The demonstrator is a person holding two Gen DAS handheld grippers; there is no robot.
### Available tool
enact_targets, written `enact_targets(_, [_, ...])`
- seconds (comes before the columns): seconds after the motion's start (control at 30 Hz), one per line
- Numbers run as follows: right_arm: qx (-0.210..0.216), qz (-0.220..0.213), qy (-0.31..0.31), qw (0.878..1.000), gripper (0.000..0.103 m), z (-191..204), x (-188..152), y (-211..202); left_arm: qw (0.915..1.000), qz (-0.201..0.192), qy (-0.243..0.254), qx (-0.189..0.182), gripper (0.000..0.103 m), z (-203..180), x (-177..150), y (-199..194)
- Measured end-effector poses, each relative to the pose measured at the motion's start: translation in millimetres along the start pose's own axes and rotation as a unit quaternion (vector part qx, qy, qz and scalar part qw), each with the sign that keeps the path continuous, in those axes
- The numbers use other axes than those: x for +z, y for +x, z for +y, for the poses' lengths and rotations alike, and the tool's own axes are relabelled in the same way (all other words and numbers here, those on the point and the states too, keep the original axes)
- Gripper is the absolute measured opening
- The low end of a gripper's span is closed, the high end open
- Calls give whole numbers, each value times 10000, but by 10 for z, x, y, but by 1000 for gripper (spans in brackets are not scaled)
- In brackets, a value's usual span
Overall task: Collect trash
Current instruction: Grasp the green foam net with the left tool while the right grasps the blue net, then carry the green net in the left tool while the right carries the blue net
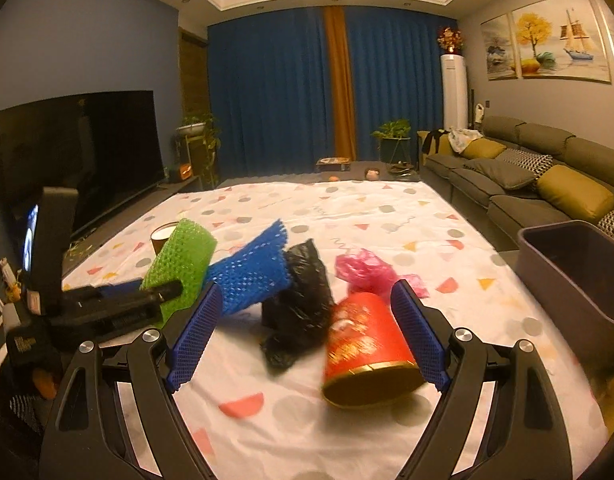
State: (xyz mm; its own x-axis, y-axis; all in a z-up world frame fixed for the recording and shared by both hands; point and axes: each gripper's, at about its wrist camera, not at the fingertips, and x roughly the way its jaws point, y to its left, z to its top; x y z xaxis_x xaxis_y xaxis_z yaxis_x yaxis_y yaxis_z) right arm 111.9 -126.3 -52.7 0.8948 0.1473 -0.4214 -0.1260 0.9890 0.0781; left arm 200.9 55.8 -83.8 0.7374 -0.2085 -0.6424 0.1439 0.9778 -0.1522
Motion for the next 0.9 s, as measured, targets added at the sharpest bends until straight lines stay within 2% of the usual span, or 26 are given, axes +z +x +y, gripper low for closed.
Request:
enact_targets(0.07, [40,47,-57,10000,83,59,30,89,9999,31,-54,-104,21,20,-24,18])
enact_targets(0.17, [102,183,-167,9996,75,140,67,244,9994,-63,-150,-298,10,66,-37,-7])
enact_targets(0.37, [191,560,-151,9981,58,190,30,520,9941,-750,-440,-652,9,192,-55,-342])
enact_targets(0.47, [158,694,-131,9974,53,187,26,618,9899,-1111,-634,-616,9,296,-74,-484])
enact_targets(0.57, [138,822,-108,9965,50,189,21,717,9893,-1192,-671,-503,9,338,-96,-485])
enact_targets(0.73, [105,962,-219,9951,34,217,-1,851,9889,-1096,-814,-586,9,428,-110,-413])
enact_targets(0.8, [146,1005,-236,9945,24,222,-8,884,9888,-1080,-853,-578,9,448,-114,-407])
enact_targets(0.9, [204,1024,-276,9942,17,236,-15,885,9886,-1064,-887,-598,9,472,-113,-390])
